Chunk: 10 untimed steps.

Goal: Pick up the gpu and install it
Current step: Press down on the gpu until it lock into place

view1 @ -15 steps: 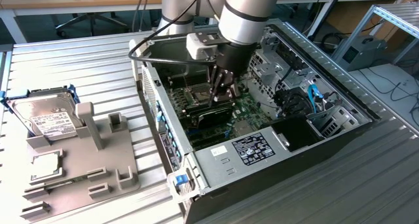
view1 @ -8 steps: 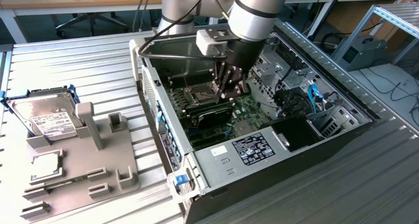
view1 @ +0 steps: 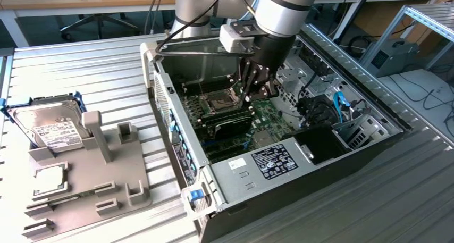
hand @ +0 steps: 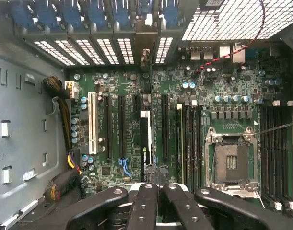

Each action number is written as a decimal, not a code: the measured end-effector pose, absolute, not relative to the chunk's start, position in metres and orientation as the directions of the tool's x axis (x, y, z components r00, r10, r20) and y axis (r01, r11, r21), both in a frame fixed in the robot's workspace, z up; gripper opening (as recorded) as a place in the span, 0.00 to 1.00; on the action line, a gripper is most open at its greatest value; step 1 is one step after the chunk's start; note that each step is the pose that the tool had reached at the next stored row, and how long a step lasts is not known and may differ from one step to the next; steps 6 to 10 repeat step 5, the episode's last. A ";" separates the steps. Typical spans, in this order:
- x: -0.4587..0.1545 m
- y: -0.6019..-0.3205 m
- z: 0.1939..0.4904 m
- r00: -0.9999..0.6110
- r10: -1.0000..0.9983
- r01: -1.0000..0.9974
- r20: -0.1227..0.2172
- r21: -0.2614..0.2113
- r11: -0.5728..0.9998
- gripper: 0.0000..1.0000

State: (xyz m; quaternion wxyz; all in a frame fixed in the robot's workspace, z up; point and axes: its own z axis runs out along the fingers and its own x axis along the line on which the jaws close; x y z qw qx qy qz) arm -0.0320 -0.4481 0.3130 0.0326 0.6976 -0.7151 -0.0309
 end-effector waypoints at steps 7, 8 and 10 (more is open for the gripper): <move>-0.032 -0.448 0.313 -0.025 -1.000 -0.996 0.004 0.090 0.025 0.11; -0.032 -0.448 0.313 -0.025 -1.000 -0.996 0.004 0.090 0.025 0.11; -0.032 -0.448 0.313 -0.025 -1.000 -0.996 0.004 0.090 0.025 0.11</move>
